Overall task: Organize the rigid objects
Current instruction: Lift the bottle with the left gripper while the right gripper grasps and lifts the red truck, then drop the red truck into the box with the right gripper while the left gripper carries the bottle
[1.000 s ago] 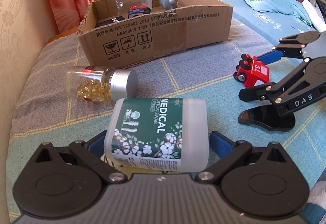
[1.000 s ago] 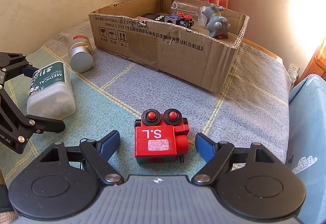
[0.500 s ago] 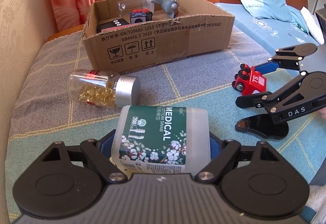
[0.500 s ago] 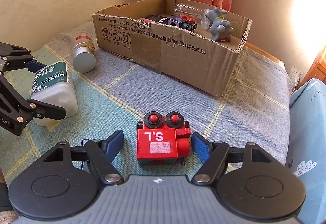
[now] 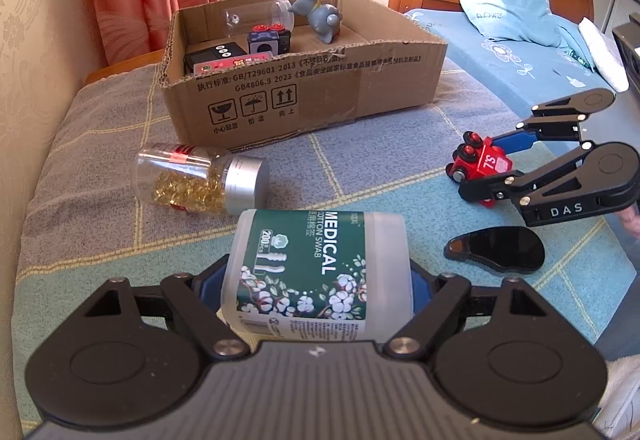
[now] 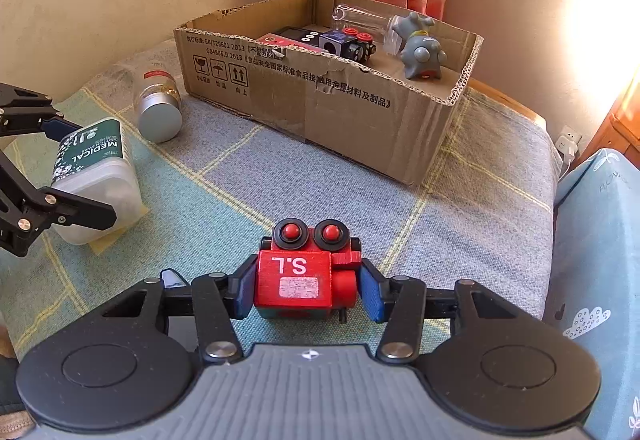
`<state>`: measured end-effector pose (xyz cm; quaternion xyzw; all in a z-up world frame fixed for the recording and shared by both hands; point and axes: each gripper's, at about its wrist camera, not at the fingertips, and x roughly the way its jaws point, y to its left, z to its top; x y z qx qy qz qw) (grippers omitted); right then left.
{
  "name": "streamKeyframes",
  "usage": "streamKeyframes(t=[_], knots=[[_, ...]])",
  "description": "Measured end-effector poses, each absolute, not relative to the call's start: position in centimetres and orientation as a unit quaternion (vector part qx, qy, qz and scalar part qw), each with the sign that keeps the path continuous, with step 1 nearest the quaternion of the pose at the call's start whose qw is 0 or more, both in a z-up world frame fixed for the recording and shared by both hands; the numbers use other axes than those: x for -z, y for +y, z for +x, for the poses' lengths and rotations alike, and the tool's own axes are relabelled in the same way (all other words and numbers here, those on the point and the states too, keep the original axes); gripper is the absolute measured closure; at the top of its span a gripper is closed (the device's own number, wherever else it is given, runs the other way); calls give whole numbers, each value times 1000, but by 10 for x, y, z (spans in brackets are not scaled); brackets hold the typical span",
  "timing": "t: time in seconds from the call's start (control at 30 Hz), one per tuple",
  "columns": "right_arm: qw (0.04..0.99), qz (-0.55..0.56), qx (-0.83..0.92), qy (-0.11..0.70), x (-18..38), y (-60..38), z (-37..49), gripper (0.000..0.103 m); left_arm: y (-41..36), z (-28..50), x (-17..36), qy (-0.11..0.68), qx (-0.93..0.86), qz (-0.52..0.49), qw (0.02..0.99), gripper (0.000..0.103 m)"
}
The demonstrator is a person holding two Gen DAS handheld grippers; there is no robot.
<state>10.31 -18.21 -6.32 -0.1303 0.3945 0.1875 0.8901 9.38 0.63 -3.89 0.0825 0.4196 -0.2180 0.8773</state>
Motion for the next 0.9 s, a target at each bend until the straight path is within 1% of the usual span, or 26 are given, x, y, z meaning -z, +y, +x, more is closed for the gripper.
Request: streamKeyframes(t=[0.23, 0.57, 0.73, 0.9], knots=[[898, -140, -194, 370, 36, -183, 100, 47, 11, 86, 20, 406, 225, 88, 881, 20], [926, -140, -189, 296, -30, -184, 134, 47, 19, 98, -10, 383, 221, 90, 892, 20], [933, -122, -169, 294, -39, -183, 177, 47, 21, 111, -25, 362, 215, 99, 902, 20], [932, -102, -155, 310, -30, -180, 210, 47, 23, 128, -37, 347, 203, 102, 910, 20]])
